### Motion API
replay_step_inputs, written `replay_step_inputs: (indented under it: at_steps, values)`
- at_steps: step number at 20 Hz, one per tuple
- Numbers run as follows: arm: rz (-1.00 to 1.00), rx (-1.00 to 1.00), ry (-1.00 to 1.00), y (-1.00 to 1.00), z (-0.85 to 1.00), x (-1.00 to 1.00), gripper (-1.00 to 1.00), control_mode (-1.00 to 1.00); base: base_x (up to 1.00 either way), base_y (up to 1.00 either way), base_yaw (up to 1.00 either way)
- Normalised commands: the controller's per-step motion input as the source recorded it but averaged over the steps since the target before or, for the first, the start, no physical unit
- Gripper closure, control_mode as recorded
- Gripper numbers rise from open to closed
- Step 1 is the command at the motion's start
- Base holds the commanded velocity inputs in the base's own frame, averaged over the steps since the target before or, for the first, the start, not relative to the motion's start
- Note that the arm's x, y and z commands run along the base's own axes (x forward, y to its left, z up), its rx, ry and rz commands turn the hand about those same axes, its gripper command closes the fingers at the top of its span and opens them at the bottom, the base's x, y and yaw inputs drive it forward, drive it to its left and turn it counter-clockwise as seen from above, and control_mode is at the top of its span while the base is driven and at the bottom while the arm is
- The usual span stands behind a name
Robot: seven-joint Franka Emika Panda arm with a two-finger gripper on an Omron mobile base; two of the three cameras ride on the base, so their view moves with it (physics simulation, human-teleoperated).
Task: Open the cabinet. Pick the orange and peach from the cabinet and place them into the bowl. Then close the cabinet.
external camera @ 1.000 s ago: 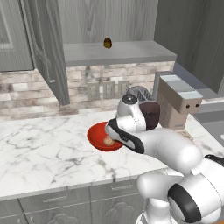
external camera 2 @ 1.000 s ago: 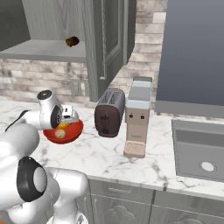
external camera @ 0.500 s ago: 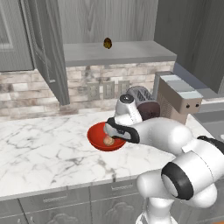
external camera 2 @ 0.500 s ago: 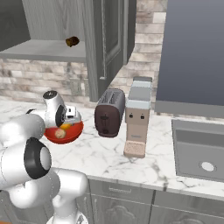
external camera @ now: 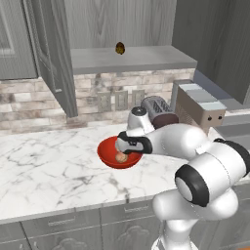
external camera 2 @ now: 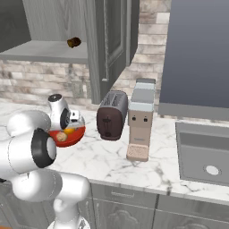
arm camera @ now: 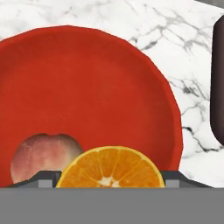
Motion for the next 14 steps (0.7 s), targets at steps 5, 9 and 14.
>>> replay_step_inputs:
  at_steps: [5,9,14]
  values:
    - [0.0,-0.01,0.01,0.0,-0.24,0.13,1.0,-1.0,0.0,0.0,0.0]
    - [0.0,-0.01,0.01,0.01,-0.23,0.11,1.0,-1.0,0.0,0.0,0.0]
    - [0.0,0.0,0.04,0.04,-0.13,0.08,1.0,-1.0,0.0,0.0,0.0]
